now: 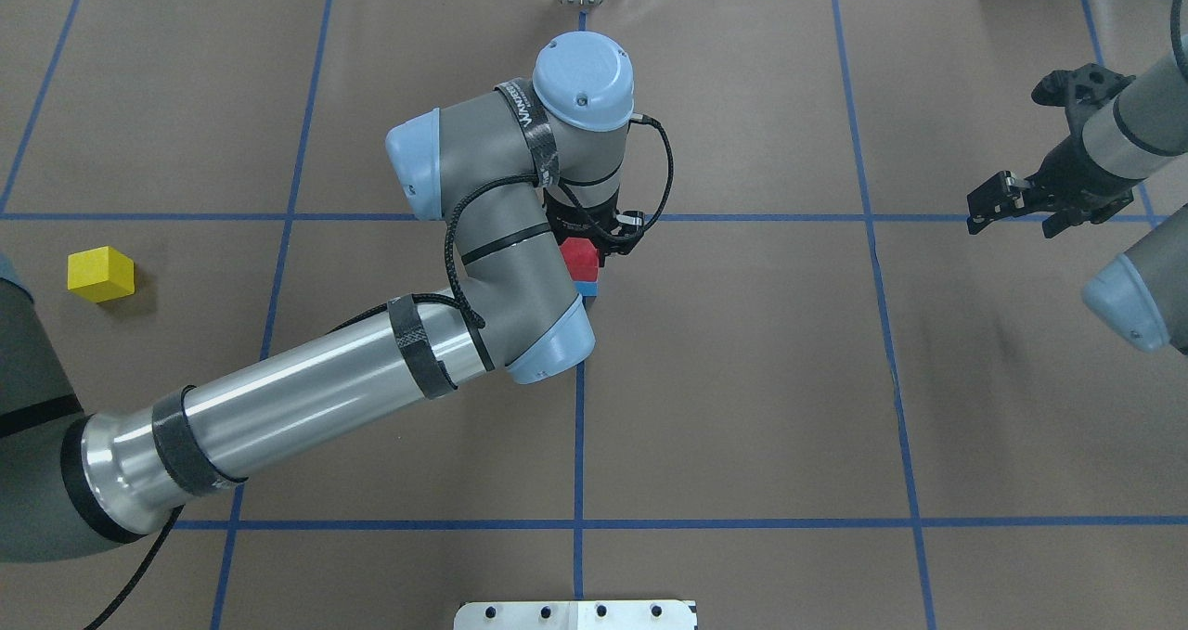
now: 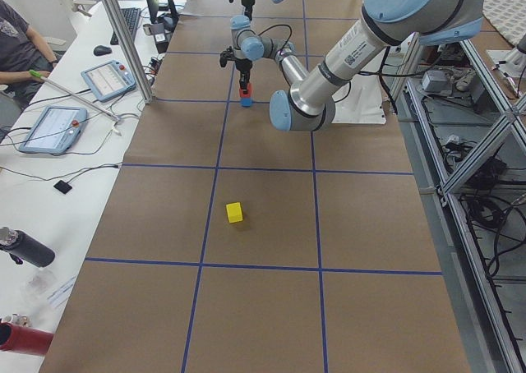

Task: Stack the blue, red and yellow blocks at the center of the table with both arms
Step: 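Lower the red cube onto the blue cube and open the left gripper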

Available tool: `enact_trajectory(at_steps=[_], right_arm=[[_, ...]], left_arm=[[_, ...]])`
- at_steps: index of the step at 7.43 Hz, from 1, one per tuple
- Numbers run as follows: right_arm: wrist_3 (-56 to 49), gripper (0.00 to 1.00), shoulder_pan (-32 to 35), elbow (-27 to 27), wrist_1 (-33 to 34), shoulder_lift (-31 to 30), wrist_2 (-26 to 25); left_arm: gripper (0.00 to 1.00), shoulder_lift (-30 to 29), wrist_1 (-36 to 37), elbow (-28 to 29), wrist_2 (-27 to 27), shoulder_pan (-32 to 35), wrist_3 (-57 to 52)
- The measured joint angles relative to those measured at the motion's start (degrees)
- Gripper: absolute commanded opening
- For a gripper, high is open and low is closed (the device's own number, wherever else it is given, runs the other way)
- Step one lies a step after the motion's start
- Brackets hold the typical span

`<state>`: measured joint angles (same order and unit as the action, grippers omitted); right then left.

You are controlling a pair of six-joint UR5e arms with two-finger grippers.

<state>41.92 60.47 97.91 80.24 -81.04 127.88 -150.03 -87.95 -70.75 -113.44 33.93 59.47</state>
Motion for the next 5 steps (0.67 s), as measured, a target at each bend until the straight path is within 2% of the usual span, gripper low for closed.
enact_trajectory(at_steps=[3,4,5], right_arm=[[0.00,0.99,0.00,0.01,0.00,0.00,0.00],[0.00,0.99,0.00,0.04,0.00,0.02,0.00],[0.02,0.99,0.00,0.06,0.00,0.06,0.00]], left_arm=[[0.00,0.08,0.12,-0.13,-0.11,0.00,0.11],[0.16,0.09,0.12,-0.15,-0.11,0.00,0.17],[0.19,0.09,0.07,-0.17,-0.12,-0.02,0.19]])
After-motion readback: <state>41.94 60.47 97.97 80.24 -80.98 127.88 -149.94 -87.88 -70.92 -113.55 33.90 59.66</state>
